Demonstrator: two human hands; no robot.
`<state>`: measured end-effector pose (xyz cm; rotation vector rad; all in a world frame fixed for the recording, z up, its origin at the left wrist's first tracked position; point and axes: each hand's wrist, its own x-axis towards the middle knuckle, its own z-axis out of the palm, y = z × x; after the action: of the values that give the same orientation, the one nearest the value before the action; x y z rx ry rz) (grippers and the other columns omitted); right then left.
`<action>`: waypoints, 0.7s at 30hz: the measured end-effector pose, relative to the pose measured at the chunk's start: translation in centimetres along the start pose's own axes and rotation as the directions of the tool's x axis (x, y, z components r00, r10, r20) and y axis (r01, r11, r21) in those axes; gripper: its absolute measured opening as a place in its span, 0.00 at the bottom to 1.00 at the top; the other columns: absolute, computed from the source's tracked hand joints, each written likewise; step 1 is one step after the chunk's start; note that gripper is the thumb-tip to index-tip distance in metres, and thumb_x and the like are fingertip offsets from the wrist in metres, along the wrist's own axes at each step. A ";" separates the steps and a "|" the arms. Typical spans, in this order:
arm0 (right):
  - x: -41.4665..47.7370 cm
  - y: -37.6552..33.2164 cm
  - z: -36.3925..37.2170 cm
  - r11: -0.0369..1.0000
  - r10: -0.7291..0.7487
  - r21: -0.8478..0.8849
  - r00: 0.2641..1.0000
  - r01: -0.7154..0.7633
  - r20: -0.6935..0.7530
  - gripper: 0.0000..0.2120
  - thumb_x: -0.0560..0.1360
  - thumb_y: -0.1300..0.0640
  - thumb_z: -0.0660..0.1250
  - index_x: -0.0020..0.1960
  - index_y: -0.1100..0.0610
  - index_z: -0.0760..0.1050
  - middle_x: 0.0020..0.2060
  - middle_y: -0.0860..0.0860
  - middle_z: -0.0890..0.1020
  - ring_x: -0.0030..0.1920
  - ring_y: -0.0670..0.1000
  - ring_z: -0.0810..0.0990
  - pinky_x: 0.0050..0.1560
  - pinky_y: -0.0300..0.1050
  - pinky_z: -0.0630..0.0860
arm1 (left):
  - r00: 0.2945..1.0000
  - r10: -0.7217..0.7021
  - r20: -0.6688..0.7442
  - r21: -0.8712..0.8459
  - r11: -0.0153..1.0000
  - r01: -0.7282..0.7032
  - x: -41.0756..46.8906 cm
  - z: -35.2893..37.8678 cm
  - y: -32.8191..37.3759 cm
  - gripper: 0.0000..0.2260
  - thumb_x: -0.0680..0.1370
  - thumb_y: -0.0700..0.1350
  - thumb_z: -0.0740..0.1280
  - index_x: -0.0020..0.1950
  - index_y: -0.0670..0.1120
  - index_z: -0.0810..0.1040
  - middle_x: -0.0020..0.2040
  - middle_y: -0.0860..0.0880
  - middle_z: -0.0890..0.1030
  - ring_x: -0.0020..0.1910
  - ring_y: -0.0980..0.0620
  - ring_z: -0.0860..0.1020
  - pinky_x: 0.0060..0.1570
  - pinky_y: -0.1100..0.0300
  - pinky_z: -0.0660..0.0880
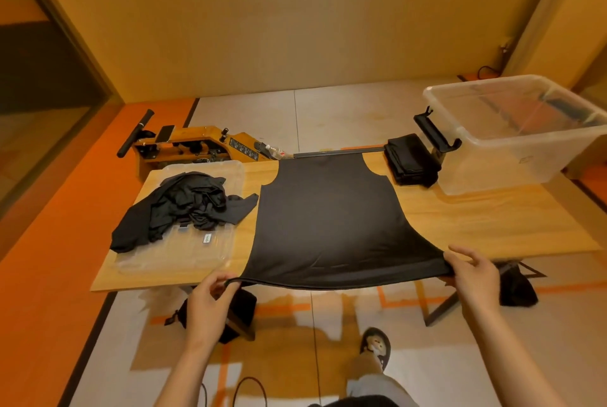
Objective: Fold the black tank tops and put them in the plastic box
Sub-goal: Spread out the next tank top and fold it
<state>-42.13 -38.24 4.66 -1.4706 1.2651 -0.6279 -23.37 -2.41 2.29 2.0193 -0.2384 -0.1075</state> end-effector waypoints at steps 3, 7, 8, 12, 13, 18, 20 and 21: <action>-0.6 -0.3 -0.9 0.999 -0.039 0.018 0.991 0.037 0.125 0.08 0.78 0.61 0.65 0.46 0.49 0.78 0.51 0.57 0.80 0.54 0.58 0.79 0.52 0.55 0.79 | 1.000 -0.018 0.024 -0.010 1.000 0.019 0.0 -0.3 -0.1 0.12 0.75 0.36 0.70 0.41 0.54 0.81 0.41 0.55 0.82 0.48 0.52 0.80 0.46 0.64 0.74; -0.7 -1.3 -2.0 0.997 -0.043 0.071 0.942 0.021 0.333 0.09 0.78 0.63 0.64 0.55 0.53 0.77 0.56 0.56 0.79 0.55 0.56 0.80 0.48 0.43 0.76 | 0.999 0.007 0.050 0.001 1.000 -0.007 1.0 -0.9 1.1 0.13 0.75 0.36 0.70 0.41 0.55 0.80 0.41 0.55 0.82 0.47 0.56 0.79 0.49 0.60 0.74; -0.5 -1.4 -2.3 0.998 -0.043 0.053 0.916 0.024 0.399 0.13 0.77 0.64 0.65 0.59 0.52 0.76 0.57 0.53 0.79 0.56 0.53 0.80 0.50 0.42 0.76 | 0.998 0.021 0.058 0.010 1.000 -0.022 1.4 -1.0 1.4 0.12 0.75 0.35 0.70 0.42 0.54 0.80 0.43 0.55 0.82 0.48 0.54 0.79 0.49 0.60 0.73; 0.1 -2.5 -2.2 0.998 -0.051 -0.016 0.854 0.069 0.518 0.22 0.74 0.67 0.68 0.63 0.49 0.72 0.50 0.44 0.81 0.51 0.40 0.78 0.47 0.35 0.72 | 0.992 0.003 0.123 0.026 1.000 -0.007 3.5 -1.3 2.2 0.09 0.75 0.36 0.70 0.44 0.50 0.81 0.45 0.50 0.82 0.49 0.51 0.79 0.49 0.60 0.73; 0.3 -2.8 -1.9 0.994 -0.071 -0.035 0.864 0.102 0.498 0.21 0.74 0.68 0.68 0.62 0.50 0.72 0.49 0.45 0.82 0.50 0.41 0.79 0.45 0.34 0.72 | 0.989 -0.004 0.145 0.037 0.999 -0.001 4.0 -1.3 2.3 0.08 0.75 0.36 0.70 0.45 0.50 0.81 0.45 0.50 0.83 0.50 0.51 0.79 0.50 0.59 0.73; 1.8 -3.9 -0.6 0.992 -0.124 0.029 0.918 0.122 0.376 0.06 0.77 0.66 0.65 0.51 0.61 0.79 0.42 0.60 0.84 0.40 0.50 0.83 0.44 0.41 0.81 | 0.973 -0.040 0.229 0.085 0.996 0.021 6.3 -1.1 3.0 0.10 0.75 0.35 0.69 0.46 0.51 0.81 0.45 0.50 0.83 0.51 0.49 0.79 0.53 0.57 0.74; 2.4 -4.1 -0.3 0.974 -0.199 -0.038 0.918 0.225 0.343 0.04 0.77 0.61 0.66 0.46 0.58 0.80 0.40 0.58 0.82 0.40 0.51 0.80 0.46 0.47 0.77 | 0.964 -0.052 0.260 0.085 0.996 0.031 7.1 -1.1 3.4 0.08 0.76 0.35 0.69 0.46 0.49 0.83 0.46 0.49 0.83 0.51 0.49 0.80 0.53 0.57 0.74; 2.8 -4.2 -0.2 0.956 -0.243 -0.079 0.916 0.281 0.319 0.04 0.77 0.59 0.67 0.45 0.57 0.80 0.41 0.57 0.80 0.41 0.50 0.77 0.46 0.45 0.75 | 0.961 -0.049 0.271 0.080 0.996 0.028 7.4 -1.1 3.6 0.07 0.76 0.36 0.69 0.47 0.47 0.83 0.46 0.48 0.83 0.50 0.49 0.80 0.52 0.58 0.74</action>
<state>-39.88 -41.32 7.96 -1.7832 0.8844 -0.4767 -16.39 -4.60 6.26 2.0819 -0.3821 -0.4090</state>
